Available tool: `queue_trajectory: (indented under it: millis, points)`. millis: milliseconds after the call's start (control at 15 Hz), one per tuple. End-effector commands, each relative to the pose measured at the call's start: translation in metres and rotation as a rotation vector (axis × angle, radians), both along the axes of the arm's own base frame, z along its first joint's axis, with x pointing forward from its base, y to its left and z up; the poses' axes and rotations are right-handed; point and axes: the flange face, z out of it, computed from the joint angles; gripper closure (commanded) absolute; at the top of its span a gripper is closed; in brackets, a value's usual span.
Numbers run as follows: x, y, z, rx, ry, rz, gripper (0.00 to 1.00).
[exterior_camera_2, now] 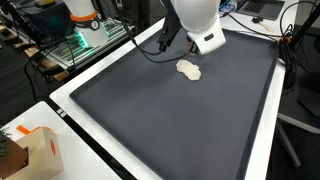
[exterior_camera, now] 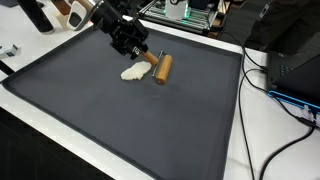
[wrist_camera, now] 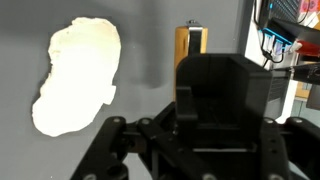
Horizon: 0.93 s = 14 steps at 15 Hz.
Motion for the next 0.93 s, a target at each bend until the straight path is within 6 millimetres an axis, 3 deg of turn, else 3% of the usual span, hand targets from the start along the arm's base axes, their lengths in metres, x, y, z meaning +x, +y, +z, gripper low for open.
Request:
queue_trajectory:
  millis: [0,867]
  points:
    - [0.001,0.001,0.005,-0.016,0.025,-0.059,0.81]
    - [0.005,-0.002,0.031,-0.124,0.042,-0.19,0.81]
